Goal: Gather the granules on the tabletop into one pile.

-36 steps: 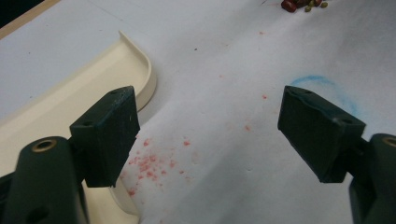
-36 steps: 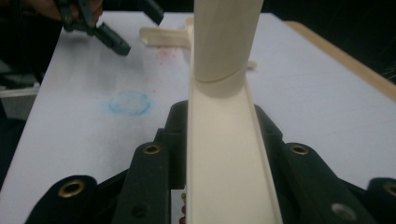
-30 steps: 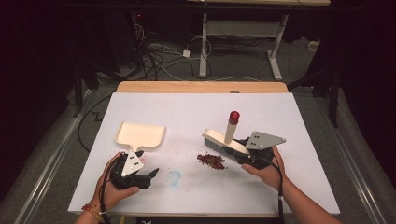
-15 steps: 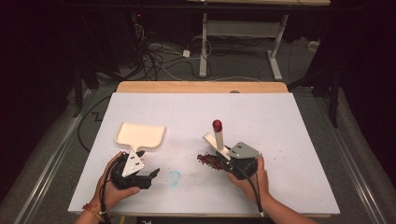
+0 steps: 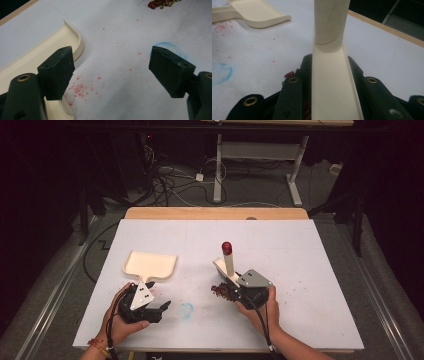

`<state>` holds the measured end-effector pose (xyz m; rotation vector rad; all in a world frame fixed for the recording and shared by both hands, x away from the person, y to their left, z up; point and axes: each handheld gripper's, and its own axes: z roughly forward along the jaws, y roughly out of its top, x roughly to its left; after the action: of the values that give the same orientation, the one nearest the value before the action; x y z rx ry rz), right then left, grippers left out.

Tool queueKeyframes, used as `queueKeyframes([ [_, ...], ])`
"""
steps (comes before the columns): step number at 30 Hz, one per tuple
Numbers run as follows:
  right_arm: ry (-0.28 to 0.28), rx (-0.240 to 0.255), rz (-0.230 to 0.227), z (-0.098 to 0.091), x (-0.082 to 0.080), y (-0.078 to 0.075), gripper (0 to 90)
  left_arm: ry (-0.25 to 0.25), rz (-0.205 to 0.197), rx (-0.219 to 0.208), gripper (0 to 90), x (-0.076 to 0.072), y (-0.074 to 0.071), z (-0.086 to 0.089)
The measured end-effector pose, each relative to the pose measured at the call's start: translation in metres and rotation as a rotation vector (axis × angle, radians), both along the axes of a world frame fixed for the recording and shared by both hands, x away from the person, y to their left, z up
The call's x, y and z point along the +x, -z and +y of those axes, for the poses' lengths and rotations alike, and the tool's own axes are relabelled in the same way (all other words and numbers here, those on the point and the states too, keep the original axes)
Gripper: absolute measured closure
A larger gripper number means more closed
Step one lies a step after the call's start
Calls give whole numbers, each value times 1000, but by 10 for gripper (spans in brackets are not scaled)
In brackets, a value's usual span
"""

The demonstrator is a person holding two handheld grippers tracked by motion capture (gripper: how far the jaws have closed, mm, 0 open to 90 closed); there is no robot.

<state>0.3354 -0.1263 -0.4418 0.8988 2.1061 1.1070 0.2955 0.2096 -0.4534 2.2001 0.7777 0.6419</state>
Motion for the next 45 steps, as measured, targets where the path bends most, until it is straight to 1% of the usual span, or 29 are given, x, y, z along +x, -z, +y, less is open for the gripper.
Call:
queueKeyframes([
  [3, 4, 7, -17, -6, 0, -5, 675, -2, 2, -1, 199, 0, 0, 1],
  [7, 8, 20, -21, -16, -1, -9, 675, 0, 0, -2, 199, 0, 0, 1],
  [9, 8, 16, -25, -22, -3, -10, 675, 0, -1, 0, 199, -1, 0, 1],
  [11, -12, 26, -24, -30, -4, -12, 675, 0, -3, -1, 199, -1, 0, 1],
  [13, -15, 16, -33, -38, -5, -15, 675, 0, -6, 2, 199, -1, -1, 1],
  [17, -14, -24, -75, -53, -5, -24, 675, -6, -12, 1, 199, -2, -2, 0],
  [19, -6, -17, -85, -62, -4, -30, 675, -6, -12, 3, 199, -2, -1, 0],
  [21, -12, -4, -79, -71, -2, -34, 675, -5, -9, 4, 199, -2, -1, 0],
  [25, 1, 18, -71, -89, -2, -41, 675, -5, -9, 10, 199, -2, 0, -1],
  [28, -9, 34, -60, -102, -3, -46, 674, -4, -12, 15, 199, -2, 0, -1],
  [32, -23, 34, -48, -116, -8, -51, 674, -6, -13, 18, 199, -2, 0, -1],
  [34, -37, 36, -32, -122, -10, -52, 674, -8, -14, 20, 199, -2, 0, -1],
  [38, -93, 53, 3, -132, -15, -56, 674, -9, -17, 23, 199, -2, 0, -1],
  [42, -133, 29, 30, -135, -19, -57, 674, -5, -16, 34, 199, -2, 0, -2],
  [45, -163, 32, 66, -136, -22, -56, 674, -5, -16, 33, 199, -2, 1, -3],
])
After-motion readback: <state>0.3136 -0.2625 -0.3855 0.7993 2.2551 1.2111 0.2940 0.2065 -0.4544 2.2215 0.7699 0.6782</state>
